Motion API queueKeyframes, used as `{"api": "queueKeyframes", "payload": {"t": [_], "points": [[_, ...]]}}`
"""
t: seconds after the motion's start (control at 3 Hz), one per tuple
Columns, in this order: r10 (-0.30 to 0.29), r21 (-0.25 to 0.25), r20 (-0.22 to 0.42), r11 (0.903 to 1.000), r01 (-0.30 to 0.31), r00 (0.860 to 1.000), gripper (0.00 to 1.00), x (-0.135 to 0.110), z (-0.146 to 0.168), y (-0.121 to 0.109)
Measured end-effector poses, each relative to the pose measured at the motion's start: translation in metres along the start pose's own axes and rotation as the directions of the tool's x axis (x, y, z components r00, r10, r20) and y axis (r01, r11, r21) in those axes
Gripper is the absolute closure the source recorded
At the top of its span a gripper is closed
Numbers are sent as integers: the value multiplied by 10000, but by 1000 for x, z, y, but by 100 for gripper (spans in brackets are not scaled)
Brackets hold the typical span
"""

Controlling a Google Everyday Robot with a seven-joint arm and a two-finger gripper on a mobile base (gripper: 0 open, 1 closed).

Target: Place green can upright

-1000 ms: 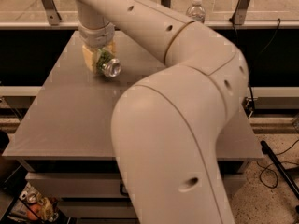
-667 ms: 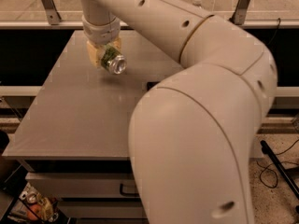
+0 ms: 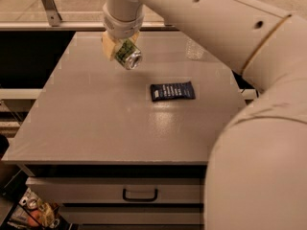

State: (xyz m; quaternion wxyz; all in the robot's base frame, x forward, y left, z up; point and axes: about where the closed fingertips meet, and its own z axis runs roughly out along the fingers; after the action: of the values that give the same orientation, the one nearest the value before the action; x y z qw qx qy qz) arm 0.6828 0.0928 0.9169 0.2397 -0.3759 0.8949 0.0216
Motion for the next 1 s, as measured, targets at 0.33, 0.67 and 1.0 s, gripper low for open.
{"api": "queueKeyframes", "payload": {"t": [0.33, 0.67, 1.0], "points": [[-480, -176, 1706, 9985, 518, 9842, 100, -15, -17, -11], [-1027, -225, 3280, 9929, 1165, 9391, 100, -27, -37, -18], [-1540, -315, 4606, 9814, 1895, 8741, 100, -32, -54, -15]]}}
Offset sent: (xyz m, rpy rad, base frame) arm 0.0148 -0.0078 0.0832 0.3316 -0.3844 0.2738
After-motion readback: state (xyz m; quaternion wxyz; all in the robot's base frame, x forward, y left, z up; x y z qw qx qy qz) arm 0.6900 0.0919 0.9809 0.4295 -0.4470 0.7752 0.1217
